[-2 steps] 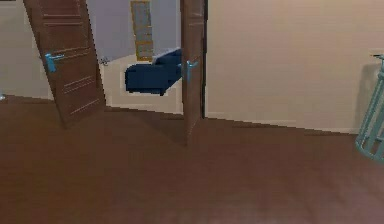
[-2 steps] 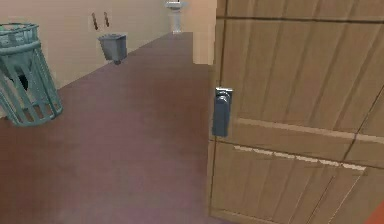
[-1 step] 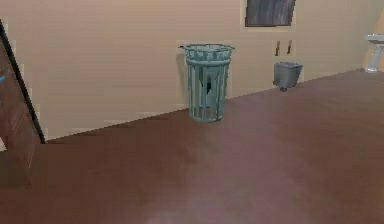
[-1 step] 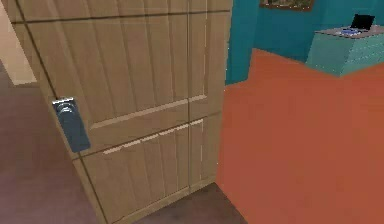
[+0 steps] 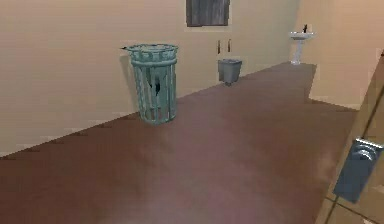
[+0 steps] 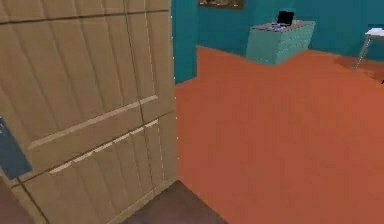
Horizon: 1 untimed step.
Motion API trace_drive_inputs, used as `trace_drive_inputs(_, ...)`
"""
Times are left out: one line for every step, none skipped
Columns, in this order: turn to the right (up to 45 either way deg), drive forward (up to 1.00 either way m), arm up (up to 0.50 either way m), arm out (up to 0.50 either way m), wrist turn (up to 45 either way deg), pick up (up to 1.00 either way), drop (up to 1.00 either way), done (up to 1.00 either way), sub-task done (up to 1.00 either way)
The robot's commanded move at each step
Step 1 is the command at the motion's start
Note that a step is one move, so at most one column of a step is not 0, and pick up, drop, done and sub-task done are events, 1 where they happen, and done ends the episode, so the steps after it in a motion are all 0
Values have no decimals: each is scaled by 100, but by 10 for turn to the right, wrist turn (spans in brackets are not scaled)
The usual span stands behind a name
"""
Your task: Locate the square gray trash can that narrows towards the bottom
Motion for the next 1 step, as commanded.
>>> trace_drive_inputs(0,20,0,0,0,0,0,0,0)
